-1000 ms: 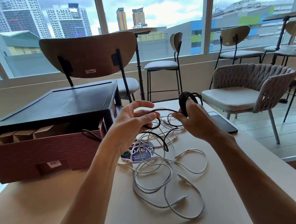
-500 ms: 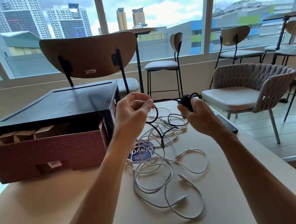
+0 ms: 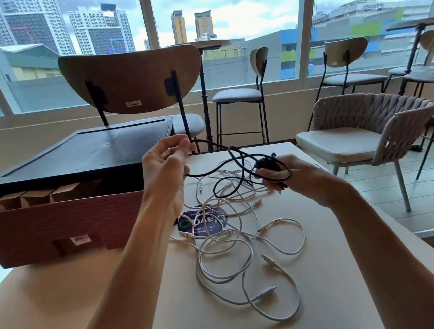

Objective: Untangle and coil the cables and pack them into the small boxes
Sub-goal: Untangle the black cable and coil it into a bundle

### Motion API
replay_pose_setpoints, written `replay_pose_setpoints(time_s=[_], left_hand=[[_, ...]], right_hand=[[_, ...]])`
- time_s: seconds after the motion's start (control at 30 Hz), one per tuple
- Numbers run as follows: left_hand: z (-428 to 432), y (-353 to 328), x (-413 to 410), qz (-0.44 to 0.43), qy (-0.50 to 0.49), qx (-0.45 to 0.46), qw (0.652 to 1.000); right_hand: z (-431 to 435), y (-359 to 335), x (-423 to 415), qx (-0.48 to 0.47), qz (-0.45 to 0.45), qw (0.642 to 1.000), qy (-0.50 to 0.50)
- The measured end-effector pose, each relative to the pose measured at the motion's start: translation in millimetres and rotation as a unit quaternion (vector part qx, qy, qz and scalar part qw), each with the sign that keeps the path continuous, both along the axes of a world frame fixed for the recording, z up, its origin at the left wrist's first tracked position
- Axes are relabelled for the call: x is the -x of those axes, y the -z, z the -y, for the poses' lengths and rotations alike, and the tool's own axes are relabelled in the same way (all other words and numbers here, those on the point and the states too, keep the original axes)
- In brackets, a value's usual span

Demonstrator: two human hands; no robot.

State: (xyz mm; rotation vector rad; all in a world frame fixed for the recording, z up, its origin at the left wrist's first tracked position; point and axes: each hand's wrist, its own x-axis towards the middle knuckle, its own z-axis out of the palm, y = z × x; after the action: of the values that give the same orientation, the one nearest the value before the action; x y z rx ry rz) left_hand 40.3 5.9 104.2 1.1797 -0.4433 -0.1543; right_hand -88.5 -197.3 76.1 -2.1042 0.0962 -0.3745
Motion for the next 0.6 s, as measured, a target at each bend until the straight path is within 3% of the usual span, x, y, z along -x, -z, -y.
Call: replay_pose_setpoints(time_s=[0.07,0.2,0.3,0.37,0.47,0.6], left_hand=[[-0.4,-2.3,-4.6,-0.094,0.042,0.068,0.992],[-0.5,-7.3,-4.8,-0.182,0.090,0.137,0.969],[-2.6,-9.0,-7.3,-0.211,0.102,0.206,0.950],[-2.8,-7.4,-10.0,-0.204,0.088,0.242,0.945],[-0.2,-2.2,-9.3,-0.110,0.037,0.237,0.965],[6.1,5.6,-0.6,0.156,-0.008,0.132,0.979]], right_hand=[[-0.7,-2.3,-0.1,0.004,-0.007,1.000,-0.004],[3.2,1.5,-2.4,-0.019,0.005,1.000,0.008],[4.1,3.1,-1.1,-0.139,0.027,0.989,-0.037],[3.1,0.3,-0.4,-0.266,0.047,0.962,-0.046],[-1.2,-5.8,-1.4,-0.416,0.064,0.904,-0.071],[-13.2,-7.4,-9.6,-0.533,0.055,0.839,-0.096]])
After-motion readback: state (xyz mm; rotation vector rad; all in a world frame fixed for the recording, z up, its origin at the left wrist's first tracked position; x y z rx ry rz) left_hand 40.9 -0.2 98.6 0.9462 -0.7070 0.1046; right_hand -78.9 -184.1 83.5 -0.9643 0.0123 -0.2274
